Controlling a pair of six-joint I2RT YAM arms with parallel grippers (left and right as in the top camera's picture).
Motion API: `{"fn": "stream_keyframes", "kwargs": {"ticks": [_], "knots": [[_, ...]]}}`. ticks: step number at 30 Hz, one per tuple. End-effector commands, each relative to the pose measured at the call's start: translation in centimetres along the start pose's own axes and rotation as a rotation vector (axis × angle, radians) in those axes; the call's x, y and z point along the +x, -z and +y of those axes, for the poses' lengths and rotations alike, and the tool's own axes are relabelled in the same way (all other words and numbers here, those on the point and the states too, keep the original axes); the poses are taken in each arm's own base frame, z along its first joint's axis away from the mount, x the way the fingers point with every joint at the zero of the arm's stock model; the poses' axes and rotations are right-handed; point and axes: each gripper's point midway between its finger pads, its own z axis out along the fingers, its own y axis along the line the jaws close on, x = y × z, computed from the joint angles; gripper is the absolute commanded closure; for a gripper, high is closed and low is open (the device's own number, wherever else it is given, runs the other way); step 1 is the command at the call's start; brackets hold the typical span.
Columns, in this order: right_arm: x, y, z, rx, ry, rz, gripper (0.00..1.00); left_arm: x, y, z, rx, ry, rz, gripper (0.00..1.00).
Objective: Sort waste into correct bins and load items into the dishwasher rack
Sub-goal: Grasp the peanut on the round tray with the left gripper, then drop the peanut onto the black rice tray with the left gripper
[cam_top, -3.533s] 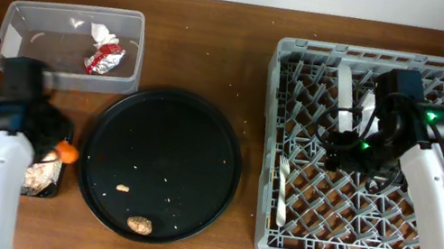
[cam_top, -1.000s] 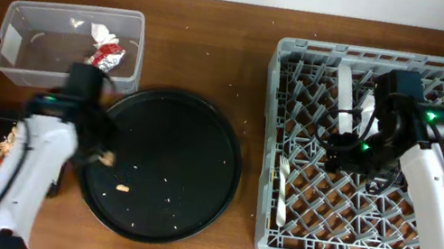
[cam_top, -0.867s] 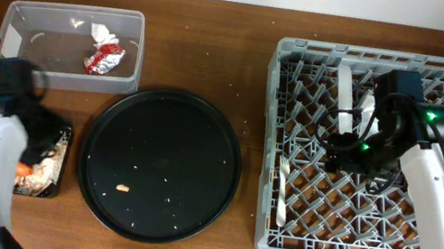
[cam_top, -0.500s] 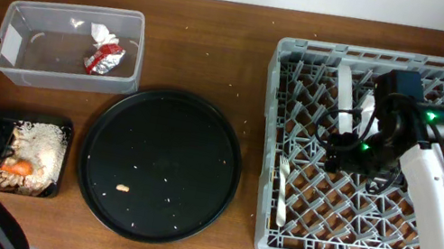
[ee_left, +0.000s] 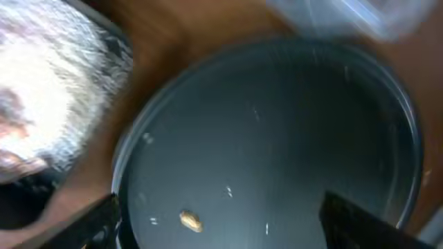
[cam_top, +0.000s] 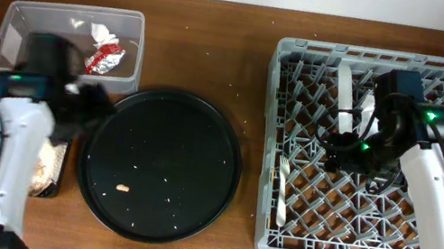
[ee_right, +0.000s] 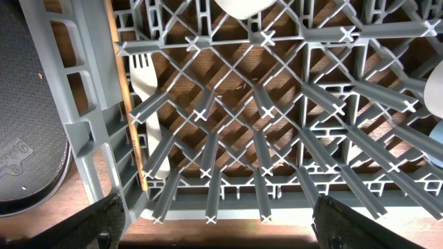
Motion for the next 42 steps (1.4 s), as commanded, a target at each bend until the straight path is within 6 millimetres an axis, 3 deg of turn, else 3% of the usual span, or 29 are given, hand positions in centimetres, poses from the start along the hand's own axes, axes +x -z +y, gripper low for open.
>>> {"fn": "stream_keyframes", "kwargs": {"ticks": [1,3,7,10,15,19,22,27,32,39,42], "knots": [[-0.2,0.1,-0.2,0.008,-0.001,-0.007,0.1,5.5,-2.0,-2.4,-0.07,-0.226,0.14,0.08],[-0.2,0.1,-0.2,0.009,-0.001,-0.007,0.1,8.1,-3.3,-2.3,-0.107,-0.235,0.206,0.08],[-0.2,0.1,-0.2,0.009,-0.001,-0.007,0.1,12.8,-6.6,0.0,-0.155,-0.004,0.322,0.08],[-0.1,0.1,-0.2,0.009,-0.001,-0.003,0.1,14.0,-9.2,0.8,-0.161,0.188,0.298,0.09],[0.0,0.1,-0.2,0.009,-0.002,0.0,0.1,14.2,-11.6,1.9,-0.16,0.285,0.233,0.22],[0.0,0.1,-0.2,0.009,-0.002,0.0,0.1,14.1,-11.9,3.0,-0.205,0.311,0.194,0.26],[0.0,0.1,-0.2,0.009,-0.002,0.0,0.1,13.9,-11.9,3.1,-0.212,0.309,0.186,0.5],[0.0,0.1,-0.2,0.01,-0.002,0.001,0.1,14.0,-11.7,3.1,-0.214,0.311,0.191,0.57],[0.0,0.1,-0.2,0.009,-0.002,0.0,0.1,13.9,-11.7,3.2,-0.215,0.297,0.189,0.85],[0.0,0.1,-0.2,0.01,-0.002,0.001,0.1,13.9,-11.7,3.5,-0.231,0.28,0.186,0.98],[0.0,0.1,-0.2,0.01,-0.002,0.001,0.1,13.7,-10.9,4.1,-0.266,0.263,0.177,0.99]]}}
